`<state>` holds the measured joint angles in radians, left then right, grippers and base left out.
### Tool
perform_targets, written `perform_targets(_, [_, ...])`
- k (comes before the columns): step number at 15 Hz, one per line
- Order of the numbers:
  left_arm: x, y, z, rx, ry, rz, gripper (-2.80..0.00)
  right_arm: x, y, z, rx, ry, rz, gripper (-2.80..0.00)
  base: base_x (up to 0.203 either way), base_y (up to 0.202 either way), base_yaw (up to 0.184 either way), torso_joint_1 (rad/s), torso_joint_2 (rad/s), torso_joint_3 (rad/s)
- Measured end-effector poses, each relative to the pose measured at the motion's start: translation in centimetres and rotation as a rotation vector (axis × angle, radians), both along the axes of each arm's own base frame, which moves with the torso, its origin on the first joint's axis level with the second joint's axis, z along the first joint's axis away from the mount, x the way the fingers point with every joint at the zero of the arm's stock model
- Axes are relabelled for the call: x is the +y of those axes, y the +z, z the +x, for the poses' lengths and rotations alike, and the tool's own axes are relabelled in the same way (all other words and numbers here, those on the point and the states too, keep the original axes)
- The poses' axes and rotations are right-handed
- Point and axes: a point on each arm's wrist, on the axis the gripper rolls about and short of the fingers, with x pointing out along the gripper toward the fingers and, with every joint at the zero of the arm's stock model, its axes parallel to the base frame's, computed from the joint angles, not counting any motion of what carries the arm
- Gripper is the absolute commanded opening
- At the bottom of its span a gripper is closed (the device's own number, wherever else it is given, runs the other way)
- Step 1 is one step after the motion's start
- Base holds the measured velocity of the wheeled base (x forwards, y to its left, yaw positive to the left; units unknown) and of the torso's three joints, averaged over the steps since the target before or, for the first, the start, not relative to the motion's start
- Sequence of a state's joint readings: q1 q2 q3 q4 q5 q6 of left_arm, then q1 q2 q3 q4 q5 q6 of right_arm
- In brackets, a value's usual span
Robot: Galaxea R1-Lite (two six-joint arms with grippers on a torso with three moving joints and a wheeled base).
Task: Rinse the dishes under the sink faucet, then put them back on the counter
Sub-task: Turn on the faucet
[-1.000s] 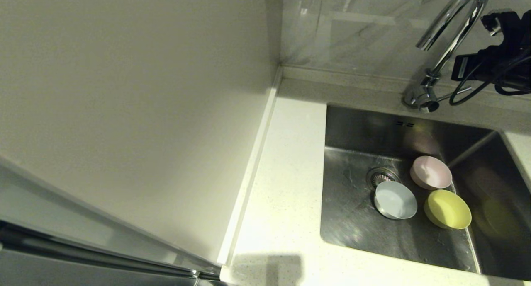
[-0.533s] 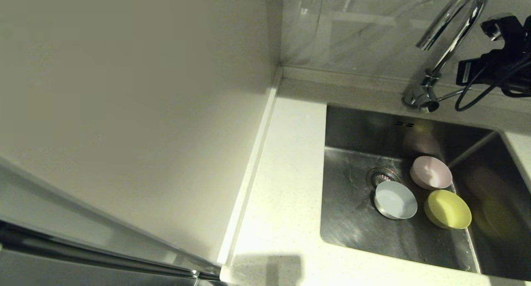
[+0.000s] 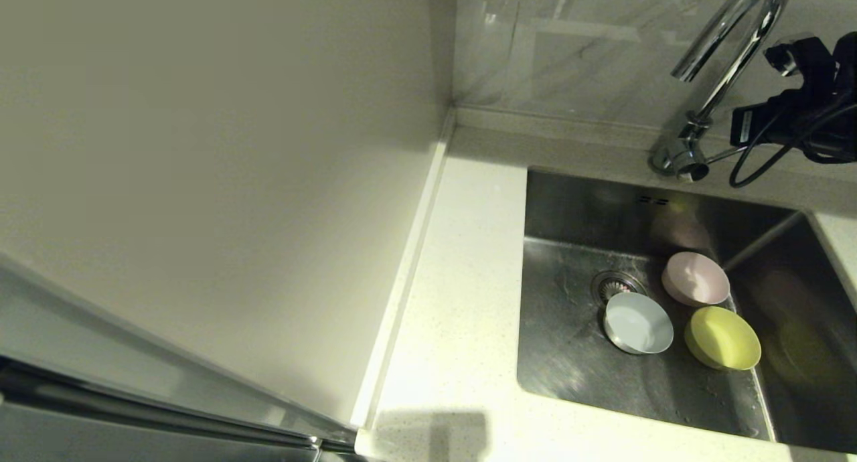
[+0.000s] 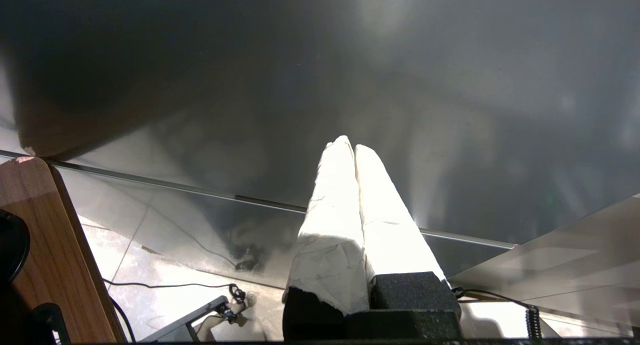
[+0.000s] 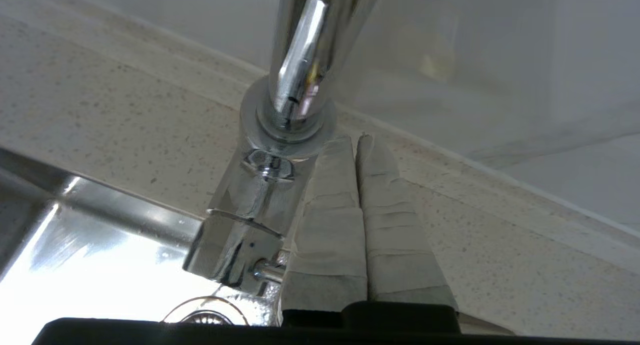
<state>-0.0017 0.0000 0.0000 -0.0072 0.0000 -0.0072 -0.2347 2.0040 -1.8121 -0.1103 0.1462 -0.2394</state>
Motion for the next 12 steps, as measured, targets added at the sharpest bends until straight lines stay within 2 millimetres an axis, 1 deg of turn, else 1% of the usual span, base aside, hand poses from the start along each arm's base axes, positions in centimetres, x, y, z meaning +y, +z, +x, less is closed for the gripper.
perform_targets(2, [0.0,0.0,0.0,0.0,0.0,0.0,-2.8,-0.1,-0.1,0.2,-0.014,-0.002,-0.007,-2.8,0.0,0.0,0.0,0.0,0.0,0.0])
perform_targets(5, [0.0,0.0,0.0,0.0,0.0,0.0,-2.8,-0.8,-0.4,0.4,-0.032,-0.013,-0.066,-2.8,0.0,0.0,0.0,0.0,0.0,0.0])
perform_targets(9, [0.0,0.0,0.0,0.0,0.0,0.0,-2.8,-1.8,-0.7,0.3,-0.017,-0.033,-0.125,-2.8,0.0,0.0,0.0,0.0,0.0,0.0])
perform_targets(12, [0.0,0.0,0.0,0.0,0.0,0.0,-2.8,-2.1,-0.6,0.2,-0.017,-0.038,-0.15,-2.8,0.0,0.0,0.0,0.0,0.0,0.0])
